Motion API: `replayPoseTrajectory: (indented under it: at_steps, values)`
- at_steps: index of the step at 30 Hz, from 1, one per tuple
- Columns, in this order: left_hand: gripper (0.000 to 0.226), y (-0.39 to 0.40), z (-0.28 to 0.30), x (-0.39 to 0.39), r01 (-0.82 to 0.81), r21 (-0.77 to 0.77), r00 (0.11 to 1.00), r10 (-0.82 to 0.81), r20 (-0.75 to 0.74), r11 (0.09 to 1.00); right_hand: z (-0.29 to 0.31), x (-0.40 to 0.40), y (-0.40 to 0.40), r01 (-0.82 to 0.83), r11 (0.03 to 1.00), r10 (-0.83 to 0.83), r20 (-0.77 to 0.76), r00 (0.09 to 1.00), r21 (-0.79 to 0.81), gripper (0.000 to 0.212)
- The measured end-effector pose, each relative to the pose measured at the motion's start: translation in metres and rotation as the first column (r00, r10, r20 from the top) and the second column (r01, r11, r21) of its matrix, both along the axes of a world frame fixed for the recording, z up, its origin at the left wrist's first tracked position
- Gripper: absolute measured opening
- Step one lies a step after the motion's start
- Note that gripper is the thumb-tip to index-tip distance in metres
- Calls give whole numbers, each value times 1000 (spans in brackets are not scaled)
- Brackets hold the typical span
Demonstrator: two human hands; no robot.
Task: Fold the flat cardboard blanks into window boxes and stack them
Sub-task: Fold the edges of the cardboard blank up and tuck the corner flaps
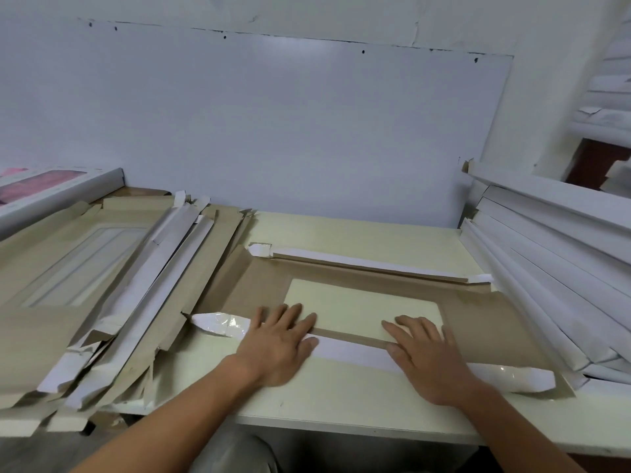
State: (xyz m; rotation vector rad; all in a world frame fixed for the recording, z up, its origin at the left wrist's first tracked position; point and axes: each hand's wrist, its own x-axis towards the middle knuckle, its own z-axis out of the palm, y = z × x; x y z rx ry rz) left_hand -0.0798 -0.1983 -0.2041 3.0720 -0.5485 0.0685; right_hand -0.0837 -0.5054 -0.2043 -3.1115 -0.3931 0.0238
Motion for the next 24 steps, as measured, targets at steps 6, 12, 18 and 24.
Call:
replayPoseTrajectory:
  at_steps: [6,12,18,24]
  values:
    - [75,61,7,11,-152,57,977,159,-145,987,-3,-1,-61,151,987,-157,-161,974,-51,57]
    - [64,101,26,15,-205,-50,974,199,-108,977,10,-24,-106,167,981,-157,-98,983,97,65]
    - [59,127,33,24,-174,-281,982,143,-126,944,21,-51,-121,59,948,-115,164,980,312,28]
    - [82,119,35,28,-335,37,942,335,-3,942,33,-58,-126,198,924,-188,-64,980,326,47]
